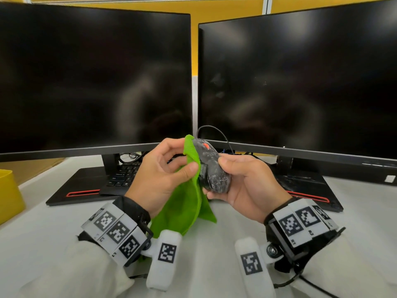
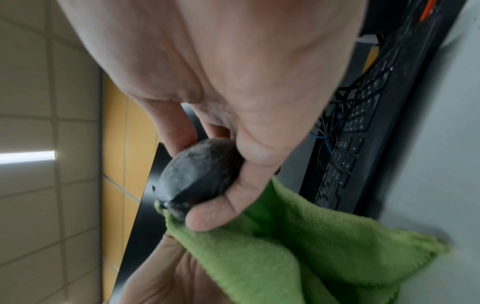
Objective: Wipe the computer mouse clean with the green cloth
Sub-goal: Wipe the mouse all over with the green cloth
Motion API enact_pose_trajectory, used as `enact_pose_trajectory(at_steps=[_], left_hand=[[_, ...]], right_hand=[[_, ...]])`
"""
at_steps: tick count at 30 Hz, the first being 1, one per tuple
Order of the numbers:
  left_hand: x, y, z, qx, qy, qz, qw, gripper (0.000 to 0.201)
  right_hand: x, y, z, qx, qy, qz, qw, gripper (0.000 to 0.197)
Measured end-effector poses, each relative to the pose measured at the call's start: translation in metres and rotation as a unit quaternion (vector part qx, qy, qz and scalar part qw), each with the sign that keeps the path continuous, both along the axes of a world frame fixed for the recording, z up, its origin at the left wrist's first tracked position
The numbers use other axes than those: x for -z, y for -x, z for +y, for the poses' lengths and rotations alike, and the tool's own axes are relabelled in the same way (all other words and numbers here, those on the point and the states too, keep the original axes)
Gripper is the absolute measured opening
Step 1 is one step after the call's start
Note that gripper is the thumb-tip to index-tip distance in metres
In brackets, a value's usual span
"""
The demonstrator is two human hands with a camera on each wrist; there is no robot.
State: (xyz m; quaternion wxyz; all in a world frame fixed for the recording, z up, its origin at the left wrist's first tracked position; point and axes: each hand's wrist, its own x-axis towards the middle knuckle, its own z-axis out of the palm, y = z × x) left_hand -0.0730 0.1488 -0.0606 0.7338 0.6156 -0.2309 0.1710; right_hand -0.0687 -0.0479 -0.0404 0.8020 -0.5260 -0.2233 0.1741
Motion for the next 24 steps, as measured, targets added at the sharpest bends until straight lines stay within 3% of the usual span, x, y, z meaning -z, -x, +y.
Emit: enact_pose_trajectory(at_steps=[4, 8, 12, 18, 22, 24], left_hand=[[0.0, 0.003, -0.005, -0.001, -0.038, 0.003, 0.999, 0.068], [-0.001, 0.004, -0.008, -0.028, -0.012, 0.012, 0.999, 0.053], [-0.002, 0.001, -0.01, -0.056, 0.019, 0.011, 0.998, 0.025], [-0.004, 0.0, -0.002, -0.052, 0.032, 0.014, 0.998, 0.03], [-0.007, -0.003, 0.005, -0.067, 0.045, 0.023, 0.996, 0.013], [-0.01, -0.002, 0.007, -0.06, 0.07, 0.036, 0.995, 0.019]], right_hand=[[0.002, 0.0, 0.001, 0.012, -0.012, 0.012, 1.0, 0.039], [0.003, -0.002, 0.002, 0.011, 0.001, 0.011, 1.0, 0.038], [0.003, -0.002, 0.001, -0.009, 0.007, 0.008, 1.0, 0.037], [0.002, -0.004, 0.0, -0.003, 0.045, -0.014, 0.999, 0.036], [0.001, -0.007, -0.004, 0.022, 0.074, -0.066, 0.995, 0.051], [0.003, -0.008, -0.004, 0.037, 0.096, -0.096, 0.99, 0.052]])
